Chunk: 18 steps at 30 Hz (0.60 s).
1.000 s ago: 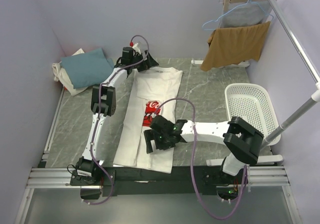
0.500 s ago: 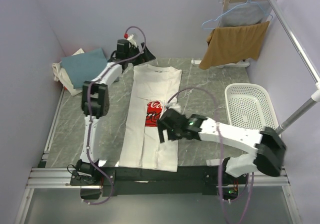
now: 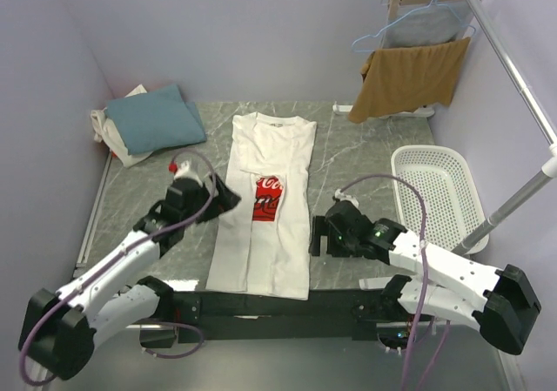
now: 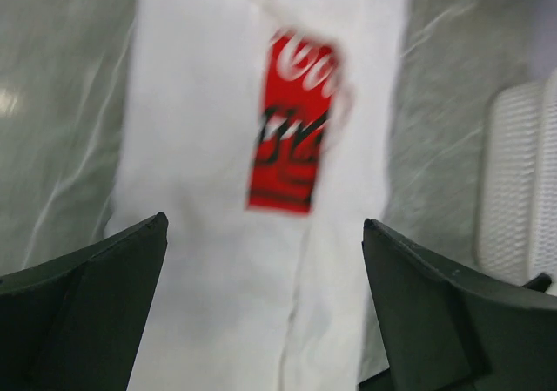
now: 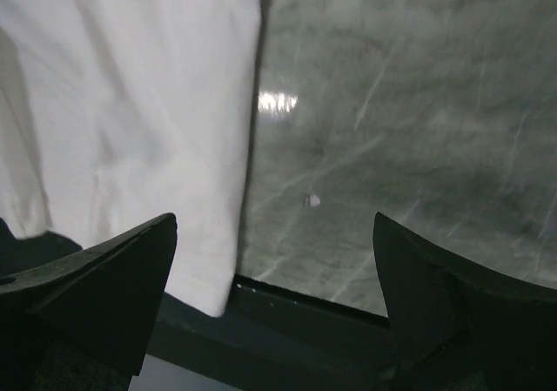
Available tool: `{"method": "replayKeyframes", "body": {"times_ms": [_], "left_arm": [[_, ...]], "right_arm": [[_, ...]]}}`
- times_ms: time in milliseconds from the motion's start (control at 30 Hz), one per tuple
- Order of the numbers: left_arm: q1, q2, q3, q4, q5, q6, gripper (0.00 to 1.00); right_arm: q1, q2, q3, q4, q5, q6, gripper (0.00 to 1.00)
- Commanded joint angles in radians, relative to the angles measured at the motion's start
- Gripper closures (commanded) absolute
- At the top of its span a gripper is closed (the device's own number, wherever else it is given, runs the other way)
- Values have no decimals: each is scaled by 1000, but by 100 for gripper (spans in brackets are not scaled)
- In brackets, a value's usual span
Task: Fold and stack the t-shirts
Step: Grab the bottom of the folded rectangular tshirt with both arms
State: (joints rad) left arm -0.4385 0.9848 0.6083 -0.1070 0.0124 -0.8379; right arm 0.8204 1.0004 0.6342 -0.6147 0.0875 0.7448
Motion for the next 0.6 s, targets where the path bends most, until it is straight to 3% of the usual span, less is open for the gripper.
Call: {"method": "replayKeyframes", "body": {"times_ms": [0, 300, 567], "left_arm": [[-84, -196, -113, -244, -183, -162, 1], [-267, -369, -271, -506, -229, -441, 1], [-447, -361, -298, -634, -288, -642, 1]], "right_arm": [[42, -83, -94, 89, -84, 94, 0], [192, -22, -175, 177, -132, 240, 0], [249, 90, -202, 294, -170, 289, 3]]}}
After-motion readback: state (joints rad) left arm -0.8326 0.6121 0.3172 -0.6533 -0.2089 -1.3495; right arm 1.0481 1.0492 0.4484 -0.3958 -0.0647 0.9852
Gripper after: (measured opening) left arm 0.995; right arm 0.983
